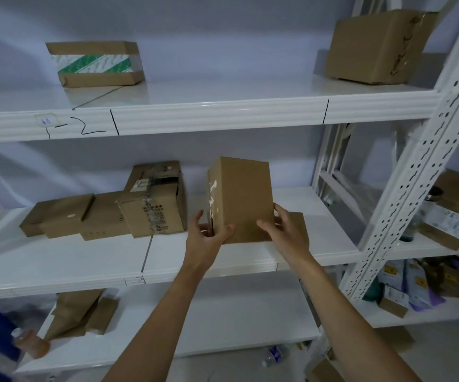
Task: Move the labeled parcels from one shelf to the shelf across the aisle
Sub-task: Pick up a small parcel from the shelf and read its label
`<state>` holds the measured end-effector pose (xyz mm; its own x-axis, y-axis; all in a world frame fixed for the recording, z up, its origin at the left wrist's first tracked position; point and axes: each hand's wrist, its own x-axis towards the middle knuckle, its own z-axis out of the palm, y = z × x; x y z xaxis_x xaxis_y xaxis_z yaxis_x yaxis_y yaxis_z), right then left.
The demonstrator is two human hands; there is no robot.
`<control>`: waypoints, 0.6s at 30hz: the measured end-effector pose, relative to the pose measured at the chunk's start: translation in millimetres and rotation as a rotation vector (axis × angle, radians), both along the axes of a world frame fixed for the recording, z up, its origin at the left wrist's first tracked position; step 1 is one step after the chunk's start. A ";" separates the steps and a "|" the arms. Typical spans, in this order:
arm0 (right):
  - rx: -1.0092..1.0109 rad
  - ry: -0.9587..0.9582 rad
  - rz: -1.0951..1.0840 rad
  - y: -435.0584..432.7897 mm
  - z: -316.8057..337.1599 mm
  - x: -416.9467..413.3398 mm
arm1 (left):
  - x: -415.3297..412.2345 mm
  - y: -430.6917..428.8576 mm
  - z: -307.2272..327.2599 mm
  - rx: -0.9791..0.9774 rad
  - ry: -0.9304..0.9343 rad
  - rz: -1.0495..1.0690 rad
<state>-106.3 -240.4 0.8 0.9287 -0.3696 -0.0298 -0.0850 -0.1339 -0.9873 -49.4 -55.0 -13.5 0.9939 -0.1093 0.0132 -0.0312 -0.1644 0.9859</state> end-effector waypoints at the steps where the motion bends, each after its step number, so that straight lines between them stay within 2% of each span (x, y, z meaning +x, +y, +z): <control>1: -0.028 0.010 -0.005 2.5 1.0 -0.1 | -0.9 -2.1 -1.1 0.034 -0.029 0.014; 5: -0.075 -0.018 0.020 8.4 4.7 4.2 | -12.2 -12.2 1.5 0.229 -0.151 0.043; 11: -0.125 0.015 -0.046 11.8 3.6 9.0 | -30.9 -31.4 6.0 0.310 -0.295 0.100; 16: -0.081 0.011 -0.102 10.9 3.4 2.9 | -29.1 -29.2 3.3 0.383 -0.288 -0.018; 18: -0.078 -0.002 -0.125 7.7 3.8 0.6 | -25.9 -24.1 6.1 0.306 -0.226 -0.102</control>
<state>-105.7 -232.8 4.6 0.8754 -0.4834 0.0047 -0.1043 -0.1984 -0.9746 -75.3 -79.1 -7.4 0.9536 -0.2400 0.1821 -0.2732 -0.4342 0.8584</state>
